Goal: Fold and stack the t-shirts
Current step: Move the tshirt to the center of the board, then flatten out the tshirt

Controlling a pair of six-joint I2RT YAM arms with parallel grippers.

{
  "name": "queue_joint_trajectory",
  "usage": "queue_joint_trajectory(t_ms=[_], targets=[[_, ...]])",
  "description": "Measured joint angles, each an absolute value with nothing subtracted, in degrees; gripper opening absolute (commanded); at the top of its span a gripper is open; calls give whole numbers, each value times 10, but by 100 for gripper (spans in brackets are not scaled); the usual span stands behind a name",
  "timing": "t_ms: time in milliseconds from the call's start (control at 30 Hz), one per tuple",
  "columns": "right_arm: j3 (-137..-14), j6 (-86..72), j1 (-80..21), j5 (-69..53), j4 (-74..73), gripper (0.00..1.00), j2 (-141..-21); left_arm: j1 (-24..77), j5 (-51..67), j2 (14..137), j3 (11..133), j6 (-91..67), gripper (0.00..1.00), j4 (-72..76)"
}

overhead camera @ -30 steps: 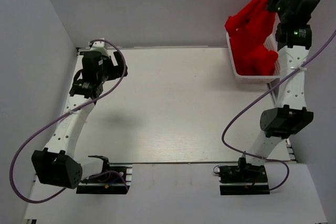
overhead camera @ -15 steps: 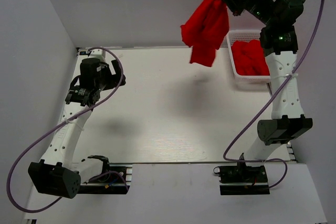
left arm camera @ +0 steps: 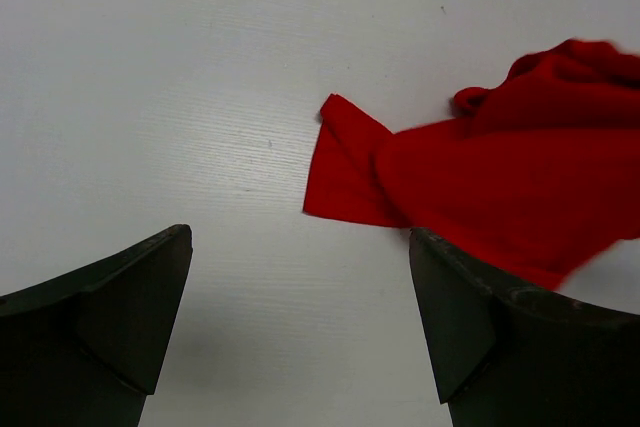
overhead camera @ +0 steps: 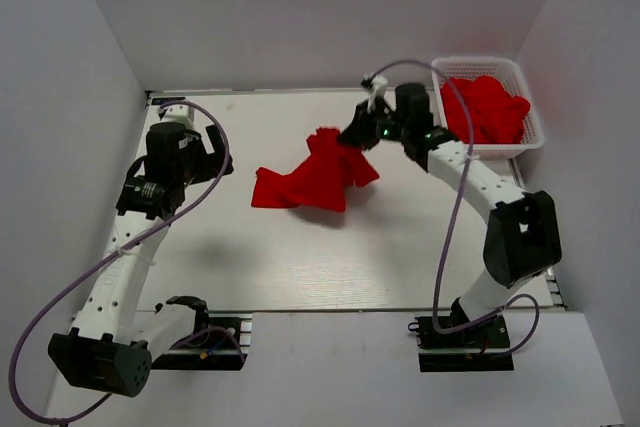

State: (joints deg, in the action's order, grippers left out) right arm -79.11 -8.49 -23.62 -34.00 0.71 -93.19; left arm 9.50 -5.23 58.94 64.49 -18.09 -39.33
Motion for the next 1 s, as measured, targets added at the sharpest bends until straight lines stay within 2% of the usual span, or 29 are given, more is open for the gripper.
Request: queue_joint_trajectory(t_ms=[133, 167, 200, 233, 567, 1000], targets=[[-682, -83, -263, -270, -19, 0, -964, 95, -51, 595, 631, -181, 100, -400], [-673, -83, -267, -252, -25, 4, -971, 95, -51, 598, 627, -181, 100, -401], [-669, -83, -268, -238, -30, 74, -976, 95, -51, 602, 624, -182, 100, -401], [-669, -83, -269, -225, -34, 90, -979, 95, -51, 606, 621, -183, 100, -403], [-699, -73, -270, -148, -59, 90, -966, 95, -49, 653, 613, -198, 100, -408], [-658, -53, -277, -90, -129, 90, -748, 96, -51, 710, 581, -212, 100, -385]])
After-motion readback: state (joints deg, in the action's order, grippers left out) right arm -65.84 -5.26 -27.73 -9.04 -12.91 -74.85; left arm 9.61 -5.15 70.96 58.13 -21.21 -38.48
